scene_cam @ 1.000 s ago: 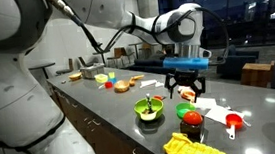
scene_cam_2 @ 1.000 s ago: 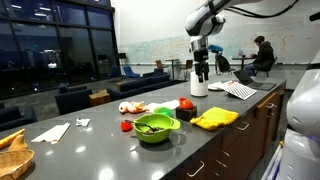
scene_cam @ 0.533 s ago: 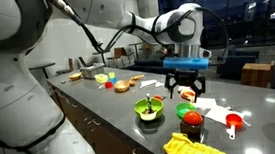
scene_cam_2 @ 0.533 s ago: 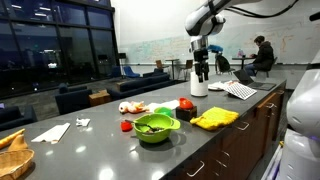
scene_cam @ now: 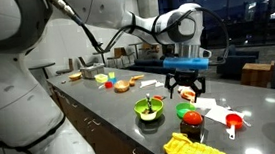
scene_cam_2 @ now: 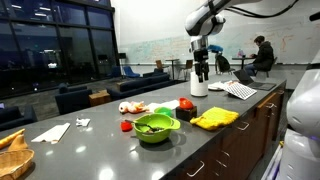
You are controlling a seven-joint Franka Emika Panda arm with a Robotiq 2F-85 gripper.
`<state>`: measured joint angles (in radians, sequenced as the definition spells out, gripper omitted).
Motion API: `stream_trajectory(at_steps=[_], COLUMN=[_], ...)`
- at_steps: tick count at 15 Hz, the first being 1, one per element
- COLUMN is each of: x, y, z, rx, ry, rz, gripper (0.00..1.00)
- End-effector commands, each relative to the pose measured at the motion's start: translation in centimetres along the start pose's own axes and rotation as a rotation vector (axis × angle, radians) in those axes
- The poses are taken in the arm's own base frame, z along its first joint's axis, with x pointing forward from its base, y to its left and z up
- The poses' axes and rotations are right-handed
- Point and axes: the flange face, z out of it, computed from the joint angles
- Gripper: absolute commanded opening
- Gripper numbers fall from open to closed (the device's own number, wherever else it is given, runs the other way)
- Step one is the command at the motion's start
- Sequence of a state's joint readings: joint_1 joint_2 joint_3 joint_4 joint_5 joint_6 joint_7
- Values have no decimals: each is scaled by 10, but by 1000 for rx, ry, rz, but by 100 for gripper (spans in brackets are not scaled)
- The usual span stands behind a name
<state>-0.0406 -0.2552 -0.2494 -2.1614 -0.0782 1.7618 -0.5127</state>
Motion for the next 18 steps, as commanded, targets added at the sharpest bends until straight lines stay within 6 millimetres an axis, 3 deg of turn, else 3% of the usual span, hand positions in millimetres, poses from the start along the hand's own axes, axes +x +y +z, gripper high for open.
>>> stream_trajectory(at_steps=[1,12,18], x=[6,81,126], y=[-5,-142,-191], z=[0,27,57], rx=[-10,-90,-138], ry=[-2,-42,73], rz=[-12,-388,-627], gripper=[100,100,100])
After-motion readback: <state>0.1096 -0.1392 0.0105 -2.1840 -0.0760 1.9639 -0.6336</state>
